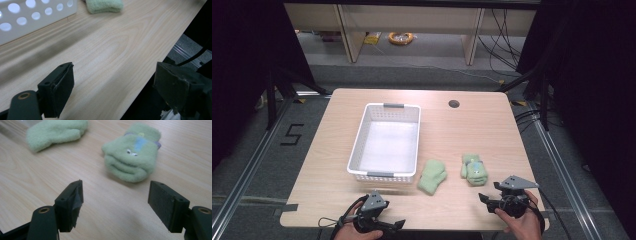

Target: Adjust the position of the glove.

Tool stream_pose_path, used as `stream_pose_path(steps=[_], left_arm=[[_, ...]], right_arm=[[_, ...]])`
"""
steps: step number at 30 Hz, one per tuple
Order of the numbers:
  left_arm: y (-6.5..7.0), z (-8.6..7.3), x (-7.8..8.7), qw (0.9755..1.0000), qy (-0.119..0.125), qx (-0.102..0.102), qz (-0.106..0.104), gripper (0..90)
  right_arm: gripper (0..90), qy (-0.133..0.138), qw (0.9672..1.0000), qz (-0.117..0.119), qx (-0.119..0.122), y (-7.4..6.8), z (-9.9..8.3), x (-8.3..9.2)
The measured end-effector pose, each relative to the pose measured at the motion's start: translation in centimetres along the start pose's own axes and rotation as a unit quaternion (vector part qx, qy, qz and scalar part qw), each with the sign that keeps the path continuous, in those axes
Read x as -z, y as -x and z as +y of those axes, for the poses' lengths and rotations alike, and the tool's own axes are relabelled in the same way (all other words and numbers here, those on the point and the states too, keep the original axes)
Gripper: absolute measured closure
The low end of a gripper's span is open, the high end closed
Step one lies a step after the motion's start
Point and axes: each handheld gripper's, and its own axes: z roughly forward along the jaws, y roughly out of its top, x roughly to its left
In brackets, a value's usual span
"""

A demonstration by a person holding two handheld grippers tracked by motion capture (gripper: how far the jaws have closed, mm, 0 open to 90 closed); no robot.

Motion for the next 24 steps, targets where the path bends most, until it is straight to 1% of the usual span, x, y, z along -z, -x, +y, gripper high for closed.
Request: stream_pose_path(steps=[1, 2, 3, 4, 5, 6, 7, 8, 9, 10, 11, 12, 13, 14, 15, 16, 17, 18, 19, 20, 21, 22, 23, 24], left_arm=[[0.0, 0.0, 0.0, 1.0000, 0.000, 0.000, 0.000, 15.8], [0.0, 0.0, 0.0, 1.0000, 0.000, 0.000, 0.000, 15.8], [0.0, 0.0, 0.0, 1.0000, 0.000, 0.000, 0.000, 15.8], [0.0, 0.0, 0.0, 1.0000, 0.000, 0.000, 0.000, 15.8], [0.0, 0.0, -0.1, 1.0000, 0.000, 0.002, 0.000, 15.8], [0.0, 0.0, -0.1, 1.0000, 0.001, 0.003, 0.002, 15.8], [0.0, 0.0, -0.1, 1.0000, 0.001, 0.003, 0.002, 15.8], [0.1, 0.0, -0.1, 0.9999, 0.001, 0.011, 0.002, 15.8], [0.2, 0.1, -0.1, 0.9999, 0.005, 0.009, -0.003, 15.8], [0.5, 0.2, -0.3, 0.9999, 0.009, 0.008, 0.001, 16.4], [0.7, 0.3, -0.3, 0.9999, 0.006, 0.009, -0.008, 16.9], [0.9, 0.4, -0.4, 0.9999, 0.016, 0.000, -0.005, 16.9], [0.9, 0.4, -0.4, 0.9999, 0.016, 0.000, -0.005, 17.1], [1.1, 0.7, -0.5, 0.9999, 0.012, 0.000, -0.007, 17.2], [1.1, 0.7, -0.5, 0.9999, 0.012, 0.000, -0.007, 17.2], [1.4, 0.9, -0.8, 0.9996, 0.028, 0.001, -0.006, 17.2], [1.4, 1.1, -0.7, 0.9998, 0.014, -0.003, -0.013, 17.2], [1.4, 1.1, -0.7, 0.9998, 0.014, -0.003, -0.013, 17.2], [1.5, 1.2, -0.9, 0.9997, 0.017, 0.010, -0.014, 17.2], [1.7, 1.4, -1.1, 0.9997, 0.021, 0.004, -0.011, 17.2], [1.7, 1.4, -1.1, 0.9997, 0.021, 0.004, -0.011, 17.3], [1.7, 1.8, -1.1, 0.9998, 0.017, -0.010, -0.010, 17.4], [1.7, 1.8, -1.1, 0.9998, 0.017, -0.010, -0.010, 17.7], [1.8, 1.9, -1.2, 0.9997, 0.022, -0.006, -0.008, 17.8]], right_arm=[[29.9, 0.000, 1.0000, 0.000, 0.000, 0.0, 0.0, 0.0], [31.0, 0.001, 1.0000, 0.001, -0.009, -0.3, 0.0, -0.1], [32.1, 0.002, 1.0000, 0.001, 0.006, -0.2, 0.1, 0.0], [32.4, 0.004, 0.9999, 0.010, 0.008, -0.3, 0.1, -0.1], [33.2, 0.005, 0.9998, 0.006, 0.016, -0.3, 0.2, -0.1], [35.2, 0.001, 0.9999, 0.013, 0.006, -0.7, 0.4, 0.1], [35.2, 0.001, 0.9999, 0.013, 0.006, -0.7, 0.4, 0.1], [36.0, 0.012, 0.9996, 0.017, 0.021, -0.5, 0.6, -0.1], [36.6, 0.015, 0.9994, 0.018, 0.027, -0.5, 0.9, -0.1], [38.3, 0.015, 0.9991, 0.026, 0.030, -0.6, 1.5, -0.1], [38.5, 0.012, 0.9989, 0.028, 0.036, -0.7, 1.9, -0.1], [39.9, 0.018, 0.9983, 0.027, 0.048, -0.6, 2.3, -0.1], [39.9, 0.018, 0.9983, 0.027, 0.048, -0.6, 2.3, -0.1], [43.0, 0.027, 0.9974, 0.033, 0.057, -0.7, 3.1, -0.2], [43.0, 0.027, 0.9974, 0.033, 0.057, -0.7, 3.1, -0.2], [44.1, 0.028, 0.9975, 0.037, 0.054, -1.3, 4.0, -0.2], [45.0, 0.033, 0.9961, 0.038, 0.073, -1.2, 4.7, -0.4], [45.0, 0.033, 0.9961, 0.038, 0.073, -1.2, 4.7, -0.4], [46.7, 0.033, 0.9953, 0.040, 0.081, -1.4, 5.3, -0.6], [47.0, 0.029, 0.9939, 0.048, 0.095, -1.9, 6.5, -1.2], [47.0, 0.029, 0.9939, 0.048, 0.095, -1.9, 6.5, -1.2], [48.5, 0.019, 0.9921, 0.056, 0.111, -2.4, 7.6, -2.0], [48.5, 0.019, 0.9921, 0.056, 0.111, -2.4, 7.6, -2.0], [48.6, 0.012, 0.9905, 0.066, 0.120, -2.8, 8.6, -3.1]])
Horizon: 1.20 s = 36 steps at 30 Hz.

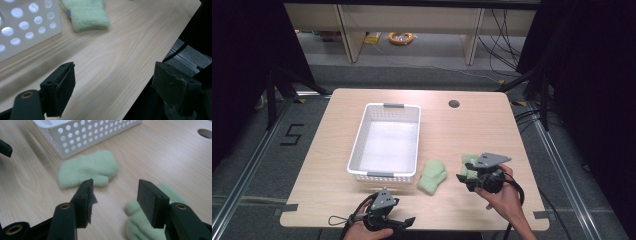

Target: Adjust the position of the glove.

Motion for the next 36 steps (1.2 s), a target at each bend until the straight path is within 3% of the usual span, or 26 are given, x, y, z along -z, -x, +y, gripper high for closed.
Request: stream_pose_path(steps=[1, 2, 3, 4, 5, 6, 7, 8, 9, 10, 12, 17, 22, 24, 26, 29, 30, 32, 33, 34, 36], left_arm=[[0.1, 0.1, -0.1, 1.0000, -0.001, 0.007, -0.003, 17.8], [0.1, 0.2, -0.1, 1.0000, -0.001, 0.004, -0.005, 17.9], [-0.1, 0.3, -0.1, 0.9999, -0.007, -0.011, -0.001, 17.9], [0.1, 0.3, -0.3, 1.0000, 0.002, 0.000, 0.000, 17.9], [-0.1, 0.5, -0.1, 0.9999, -0.011, -0.013, 0.000, 17.9], [0.1, 0.5, -0.4, 1.0000, 0.000, 0.009, -0.002, 17.9], [0.0, 0.7, -0.6, 1.0000, 0.003, 0.007, 0.001, 17.9], [-0.3, 0.9, -0.4, 0.9998, -0.012, -0.014, 0.006, 17.9], [-0.1, 0.9, -0.7, 1.0000, -0.002, -0.002, 0.004, 17.9], [-0.2, 1.1, -0.8, 0.9999, -0.006, -0.007, 0.008, 17.9], [-0.1, 1.5, -1.0, 1.0000, -0.005, 0.002, 0.000, 18.0], [-0.3, 2.0, -1.3, 0.9999, -0.010, 0.003, -0.002, 18.2], [-0.4, 2.5, -1.7, 0.9998, 0.000, 0.020, -0.001, 18.7], [-0.5, 2.6, -1.7, 0.9999, -0.007, 0.012, 0.003, 18.7], [-0.5, 2.7, -1.9, 0.9998, -0.001, 0.020, 0.001, 18.8], [-0.7, 2.7, -2.1, 0.9999, -0.013, 0.011, 0.000, 18.8], [-0.7, 2.6, -2.2, 0.9998, -0.013, 0.012, 0.000, 18.9], [-0.6, 2.6, -2.3, 0.9998, -0.015, 0.011, 0.002, 18.9], [-0.6, 2.5, -2.4, 0.9998, -0.011, 0.016, 0.004, 18.9], [-0.4, 2.5, -2.5, 0.9995, -0.003, 0.030, 0.007, 18.9], [-0.6, 2.6, -2.5, 0.9997, -0.010, 0.020, 0.004, 18.9]], right_arm=[[48.6, 0.000, 1.0000, 0.000, 0.000, 0.0, 0.0, 0.0], [49.8, -0.007, 1.0000, 0.006, 0.004, 0.1, 0.9, -1.2], [49.8, -0.007, 1.0000, 0.006, 0.004, 0.1, 0.9, -1.2], [50.7, -0.016, 0.9998, 0.009, 0.007, 0.1, 1.4, -1.8], [52.2, -0.011, 0.9998, 0.000, 0.014, 0.2, 1.7, -2.6], [52.9, -0.017, 0.9996, 0.002, 0.021, 0.3, 2.1, -3.2], [53.4, -0.015, 0.9997, 0.000, 0.019, 0.3, 2.3, -3.9], [54.0, -0.026, 0.9996, 0.003, 0.013, 0.3, 2.5, -4.5], [55.7, -0.042, 0.9989, 0.008, 0.016, 0.5, 2.8, -5.6], [55.7, -0.042, 0.9989, 0.008, 0.016, 0.5, 2.8, -5.6], [56.8, -0.054, 0.9985, 0.010, 0.009, 0.9, 3.1, -7.0], [59.3, -0.058, 0.9982, 0.009, 0.007, 1.4, 3.8, -8.2], [61.8, -0.061, 0.9974, 0.038, 0.003, 1.6, 4.5, -10.2], [62.0, -0.071, 0.9965, 0.045, -0.001, 1.6, 4.5, -10.5], [62.2, -0.075, 0.9965, 0.036, -0.007, 1.7, 4.4, -11.0], [62.8, -0.089, 0.9946, 0.047, -0.026, 2.1, 4.2, -11.3], [62.8, -0.109, 0.9909, 0.045, -0.066, 1.9, 4.2, -11.3], [63.0, -0.099, 0.9922, 0.042, -0.062, 2.0, 4.0, -11.6], [63.1, -0.103, 0.9923, 0.053, -0.044, 2.2, 3.9, -11.7], [63.9, -0.111, 0.9913, 0.039, -0.059, 2.2, 3.8, -11.9], [66.1, -0.105, 0.9912, 0.061, -0.052, 2.4, 3.7, -12.2]])
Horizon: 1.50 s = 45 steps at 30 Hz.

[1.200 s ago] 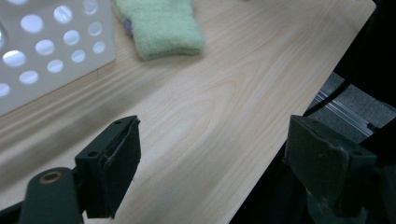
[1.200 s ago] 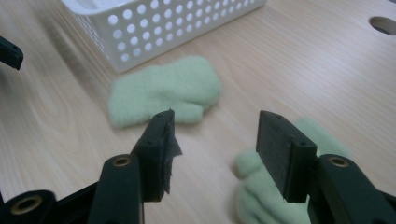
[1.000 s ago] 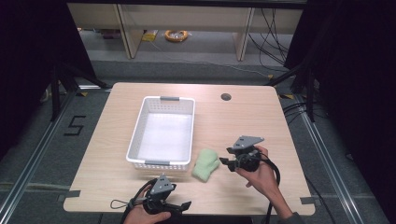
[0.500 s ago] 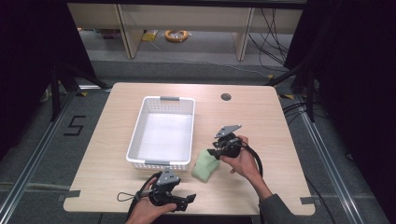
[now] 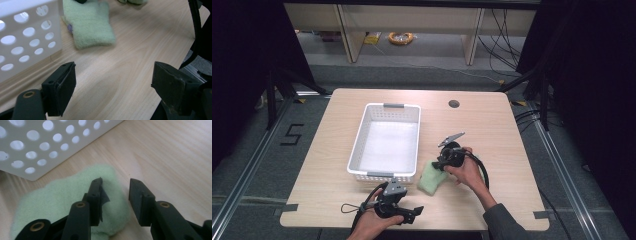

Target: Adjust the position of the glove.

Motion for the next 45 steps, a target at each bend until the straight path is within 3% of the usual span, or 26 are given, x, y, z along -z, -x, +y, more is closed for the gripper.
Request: stream_pose_path(steps=[1, 6, 7, 8, 10, 12, 14, 16, 17, 18, 20, 22, 23, 26, 27, 28, 32, 35, 36, 37, 40, 45], left_arm=[[-0.2, 0.0, 0.1, 0.9999, -0.008, -0.009, 0.001, 18.9], [-0.3, -0.1, 0.0, 1.0000, -0.003, 0.001, 0.007, 19.0], [-0.3, -0.1, 0.0, 1.0000, -0.003, 0.001, 0.007, 19.0], [-0.4, -0.1, 0.1, 0.9999, -0.009, -0.003, 0.005, 19.0], [-0.5, -0.1, 0.1, 0.9999, -0.008, -0.005, 0.008, 19.1], [-0.6, 0.0, 0.1, 0.9999, -0.005, 0.000, 0.009, 19.8], [-0.6, 0.1, 0.1, 0.9999, -0.010, -0.005, 0.010, 20.1], [-0.5, 0.1, -0.2, 0.9999, -0.001, 0.010, 0.012, 21.1], [-0.5, 0.2, -0.2, 0.9999, -0.005, -0.003, 0.013, 21.3], [-0.4, 0.3, -0.2, 0.9999, -0.009, -0.004, 0.007, 21.3], [-0.4, 0.3, -0.2, 0.9999, -0.008, -0.004, 0.009, 21.3], [-0.4, 0.2, -0.3, 0.9999, -0.008, -0.003, 0.009, 21.3], [-0.3, 0.2, -0.4, 0.9999, -0.003, 0.006, 0.010, 21.3], [-0.3, 0.2, -0.4, 0.9999, -0.005, 0.003, 0.009, 21.3], [-0.4, 0.2, -0.4, 0.9999, -0.008, -0.002, 0.009, 21.3], [-0.3, 0.3, -0.4, 0.9999, -0.008, -0.003, 0.009, 21.3], [-0.1, 0.4, -0.5, 0.9999, -0.010, -0.006, 0.010, 21.6], [0.4, 0.5, -0.8, 1.0000, 0.000, -0.001, 0.001, 23.4], [0.5, 0.6, -0.8, 1.0000, -0.006, 0.000, 0.000, 23.4], [0.5, 0.6, -0.8, 0.9999, -0.008, -0.009, 0.000, 23.5], [0.7, 0.8, -1.0, 0.9997, -0.014, -0.021, 0.000, 23.7], [1.5, 0.9, -1.6, 0.9996, -0.016, -0.022, -0.011, 25.6]], right_arm=[[69.3, -0.011, 0.9999, -0.001, -0.012, -0.1, 0.0, 0.2], [85.5, 0.000, 0.9989, 0.017, -0.043, -0.4, -0.6, 0.6], [85.5, 0.000, 0.9989, 0.017, -0.043, -0.4, -0.6, 0.6], [86.0, 0.021, 0.9990, 0.026, -0.030, -0.4, -0.7, 0.7], [86.5, 0.034, 0.9986, 0.023, -0.035, -0.7, -1.0, 1.4], [86.8, 0.052, 0.9971, 0.040, -0.041, -1.5, -1.0, 3.4], [86.8, 0.063, 0.9959, 0.046, -0.045, -1.8, -1.1, 4.0], [86.8, 0.075, 0.9956, 0.041, -0.038, -2.5, -1.2, 5.0], [86.8, 0.077, 0.9952, 0.045, -0.041, -2.9, -1.3, 5.3], [86.8, 0.088, 0.9939, 0.057, -0.034, -3.5, -1.6, 5.9], [86.8, 0.094, 0.9931, 0.060, -0.034, -3.8, -1.7, 6.3], [86.8, 0.106, 0.9907, 0.072, -0.045, -4.5, -2.0, 7.1], [86.8, 0.110, 0.9903, 0.073, -0.042, -4.6, -2.2, 7.5], [86.9, 0.130, 0.9883, 0.069, -0.041, -5.3, -2.7, 8.8], [86.9, 0.142, 0.9861, 0.073, -0.045, -5.6, -2.9, 9.2], [86.9, 0.149, 0.9857, 0.069, -0.036, -5.8, -3.1, 9.7], [86.9, 0.169, 0.9805, 0.086, -0.051, -6.7, -4.6, 11.3], [86.9, 0.170, 0.9801, 0.085, -0.057, -6.9, -5.3, 11.8], [86.9, 0.177, 0.9784, 0.089, -0.061, -7.0, -5.7, 11.9], [86.9, 0.167, 0.9794, 0.087, -0.073, -7.2, -6.1, 12.2], [86.8, 0.183, 0.9771, 0.085, -0.069, -7.0, -7.3, 12.1], [86.6, 0.179, 0.9728, 0.074, -0.128, -6.3, -10.2, 11.6]])
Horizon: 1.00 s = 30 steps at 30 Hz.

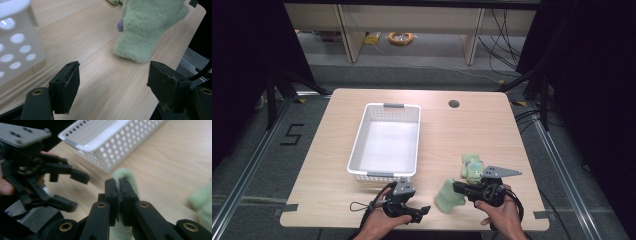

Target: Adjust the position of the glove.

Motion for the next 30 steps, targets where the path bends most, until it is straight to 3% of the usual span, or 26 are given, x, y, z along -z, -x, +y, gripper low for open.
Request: stream_pose_path(steps=[1, 2, 3, 4, 5, 6, 7, 8, 11, 12, 15, 16, 19, 20, 21, 22, 23, 24, 26, 27, 28, 29, 30], left_arm=[[0.3, 0.0, -0.2, 0.9999, 0.004, 0.009, -0.008, 28.4], [0.4, 0.1, -0.3, 0.9999, -0.003, -0.001, -0.012, 28.4], [0.8, 0.2, -0.5, 0.9998, 0.002, 0.003, -0.018, 29.3], [1.0, 0.2, -0.7, 0.9998, -0.004, 0.001, -0.019, 31.2], [1.3, 0.3, -0.9, 0.9997, -0.004, 0.002, -0.022, 33.4], [1.5, 0.4, -1.1, 0.9996, -0.010, -0.010, -0.023, 34.3], [1.8, 0.3, -1.5, 0.9996, -0.011, -0.004, -0.025, 35.3], [2.1, 0.3, -1.7, 0.9994, -0.016, -0.007, -0.031, 36.0], [2.8, 0.4, -2.4, 0.9988, -0.028, -0.021, -0.034, 37.2], [2.8, 0.5, -2.6, 0.9981, -0.034, -0.036, -0.035, 37.2], [3.0, 0.6, -3.4, 0.9985, -0.036, -0.029, -0.027, 37.3], [2.9, 0.7, -3.6, 0.9978, -0.044, -0.042, -0.026, 38.5], [3.0, 0.7, -4.3, 0.9982, -0.041, -0.039, -0.020, 41.0], [2.7, 0.9, -4.2, 0.9965, -0.051, -0.061, -0.026, 42.9], [2.8, 0.9, -4.3, 0.9973, -0.045, -0.053, -0.023, 45.4], [2.8, 1.0, -4.4, 0.9967, -0.046, -0.064, -0.021, 49.3], [2.8, 1.0, -4.5, 0.9968, -0.046, -0.064, -0.016, 53.6], [2.8, 1.0, -4.6, 0.9966, -0.039, -0.070, -0.021, 59.2], [2.8, 1.0, -4.7, 0.9957, -0.047, -0.078, -0.015, 68.7], [2.7, 1.0, -4.9, 0.9952, -0.050, -0.084, -0.010, 73.8], [2.7, 1.0, -4.9, 0.9956, -0.047, -0.080, -0.014, 78.3], [2.5, 1.0, -4.9, 0.9955, -0.047, -0.081, -0.014, 87.2], [2.5, 1.0, -4.9, 0.9955, -0.047, -0.081, -0.014, 89.2]], right_arm=[[86.4, 0.011, 0.9997, -0.021, -0.002, 0.8, -1.1, 0.4], [86.4, 0.011, 0.9997, -0.021, -0.002, 0.8, -1.1, 0.4], [86.3, 0.005, 0.9995, -0.028, -0.011, 1.0, -1.6, 0.5], [86.2, 0.002, 0.9991, -0.028, -0.031, 1.0, -2.2, 0.6], [85.9, 0.003, 0.9991, -0.039, -0.015, 1.5, -2.6, 0.6], [85.8, 0.002, 0.9986, -0.034, -0.041, 1.4, -3.1, 0.6], [85.7, 0.006, 0.9981, -0.041, -0.045, 1.6, -3.4, 0.7], [85.6, 0.001, 0.9984, -0.041, -0.038, 2.1, -3.6, 0.8], [85.3, -0.012, 0.9967, -0.053, -0.059, 2.3, -4.0, 0.9], [85.3, 0.002, 0.9977, -0.052, -0.044, 2.7, -4.2, 0.7], [85.1, -0.010, 0.9965, -0.062, -0.055, 2.6, -4.3, 0.8], [85.0, -0.008, 0.9972, -0.063, -0.039, 2.8, -4.3, 0.8], [84.2, -0.008, 0.9976, -0.054, -0.042, 2.8, -4.4, 0.7], [84.2, -0.009, 0.9975, -0.055, -0.045, 2.9, -4.4, 0.8], [84.1, -0.010, 0.9970, -0.055, -0.054, 2.8, -4.4, 0.8], [84.0, -0.016, 0.9971, -0.064, -0.039, 2.9, -4.4, 0.9], [84.0, -0.019, 0.9964, -0.061, -0.055, 2.8, -4.4, 0.9], [83.9, -0.024, 0.9960, -0.066, -0.056, 2.8, -4.5, 0.9], [83.9, -0.022, 0.9972, -0.061, -0.039, 3.1, -4.5, 0.8], [83.8, -0.026, 0.9964, -0.052, -0.063, 2.7, -4.6, 0.7], [83.8, -0.030, 0.9969, -0.063, -0.037, 2.9, -4.6, 0.7], [83.9, -0.041, 0.9964, -0.062, -0.041, 2.8, -4.6, 0.7], [83.9, -0.041, 0.9964, -0.062, -0.041, 2.8, -4.6, 0.7]])
